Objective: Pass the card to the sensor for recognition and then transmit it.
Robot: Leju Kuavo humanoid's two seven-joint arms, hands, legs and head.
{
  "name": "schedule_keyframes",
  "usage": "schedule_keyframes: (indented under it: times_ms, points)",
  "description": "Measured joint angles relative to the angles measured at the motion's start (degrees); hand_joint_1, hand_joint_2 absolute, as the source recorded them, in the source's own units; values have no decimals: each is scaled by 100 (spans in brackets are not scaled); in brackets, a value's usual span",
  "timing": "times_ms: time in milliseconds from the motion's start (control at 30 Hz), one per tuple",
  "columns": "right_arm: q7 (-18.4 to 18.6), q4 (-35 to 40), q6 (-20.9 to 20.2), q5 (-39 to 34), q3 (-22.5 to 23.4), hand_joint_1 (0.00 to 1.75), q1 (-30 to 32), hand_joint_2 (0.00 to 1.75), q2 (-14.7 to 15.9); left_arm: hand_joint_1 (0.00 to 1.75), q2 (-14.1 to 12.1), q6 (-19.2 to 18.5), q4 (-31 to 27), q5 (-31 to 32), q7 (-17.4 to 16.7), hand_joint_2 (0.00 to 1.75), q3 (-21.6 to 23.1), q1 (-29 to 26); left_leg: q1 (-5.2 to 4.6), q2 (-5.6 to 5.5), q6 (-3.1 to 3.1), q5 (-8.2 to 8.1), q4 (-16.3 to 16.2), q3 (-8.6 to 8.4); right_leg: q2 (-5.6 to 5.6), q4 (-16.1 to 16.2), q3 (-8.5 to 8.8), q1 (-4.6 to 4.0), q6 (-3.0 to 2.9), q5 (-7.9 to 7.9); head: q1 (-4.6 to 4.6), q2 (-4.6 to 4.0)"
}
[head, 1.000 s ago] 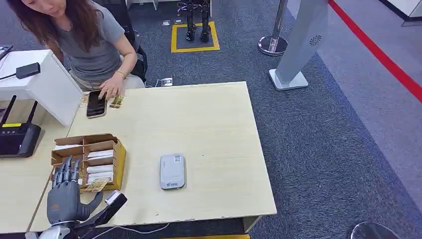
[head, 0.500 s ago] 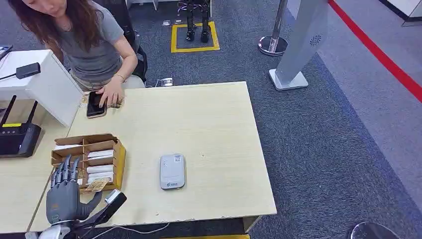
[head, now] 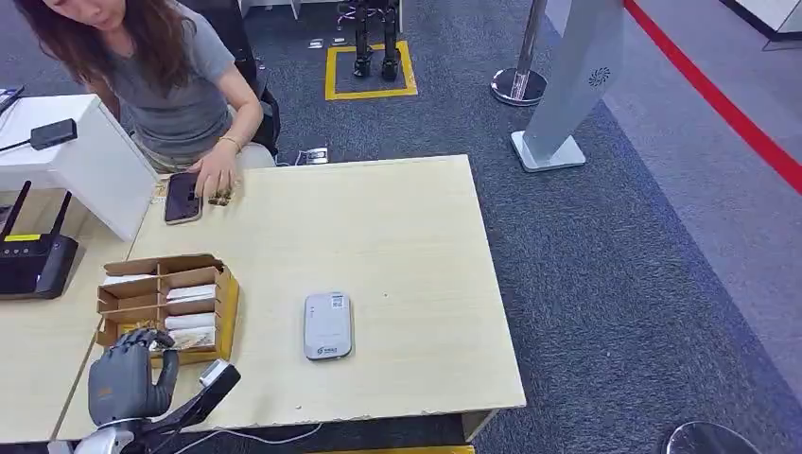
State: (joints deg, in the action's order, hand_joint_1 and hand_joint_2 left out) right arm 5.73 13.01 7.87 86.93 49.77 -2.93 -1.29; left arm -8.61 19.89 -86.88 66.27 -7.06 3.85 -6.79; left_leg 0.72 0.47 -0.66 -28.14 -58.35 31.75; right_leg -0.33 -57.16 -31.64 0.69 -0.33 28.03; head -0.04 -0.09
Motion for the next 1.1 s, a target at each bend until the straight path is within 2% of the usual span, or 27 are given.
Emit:
schedule_keyframes:
  times_ms: [633, 800, 967, 1100]
  points:
    - [-66, 4, 55, 4, 140, 0, 5, 175, 52, 175, -2, 46, 0, 33, -6, 175, -2, -8, 0, 0, 0, 0, 0, 0, 0, 0, 0, 0, 0, 0, 0, 0]
    - [-87, 2, 0, 17, 146, 0, 3, 175, 52, 175, -2, 476, -168, 770, -22, 175, 50, -21, 0, -1, 0, 0, 0, 0, -1, 0, 1, 0, 0, 0, 2, 0]
    - [-127, -4, -44, 74, 146, 0, -2, 175, 20, 175, -70, 844, -505, 2010, -249, 175, 212, 23, 0, -1, 0, 0, 0, 0, -1, 0, 1, 0, 0, 0, 0, 0]
    - [-164, -9, -48, 87, 146, 0, -7, 175, -24, 175, -147, 866, -673, 2194, -319, 175, 289, 84, 0, 1, -1, 1, 0, -3, 0, 0, 0, 0, -1, -1, 0, 0]
